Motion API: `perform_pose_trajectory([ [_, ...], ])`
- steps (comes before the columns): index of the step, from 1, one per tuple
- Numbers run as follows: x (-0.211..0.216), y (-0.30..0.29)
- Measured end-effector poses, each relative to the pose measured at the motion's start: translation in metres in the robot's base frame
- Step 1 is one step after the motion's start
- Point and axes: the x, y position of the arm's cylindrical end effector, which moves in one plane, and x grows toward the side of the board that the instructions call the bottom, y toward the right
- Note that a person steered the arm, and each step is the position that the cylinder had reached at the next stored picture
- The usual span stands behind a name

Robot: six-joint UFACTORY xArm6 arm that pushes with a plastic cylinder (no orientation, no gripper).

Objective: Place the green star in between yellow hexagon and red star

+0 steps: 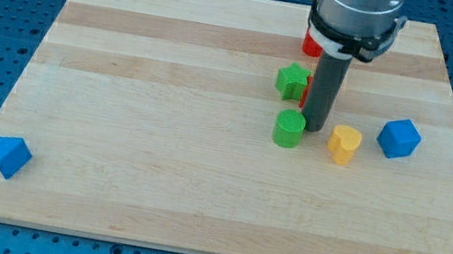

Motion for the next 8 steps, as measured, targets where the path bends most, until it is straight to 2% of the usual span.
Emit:
perform_pose_trajectory([
  [1,0.007,-0.054],
  [2,-0.024,-0.079],
  [3,-0.068,-0.079],
  [4,-0.081,-0.074],
  [6,-0.080,-0.026],
  [8,-0.056,-0.041],
])
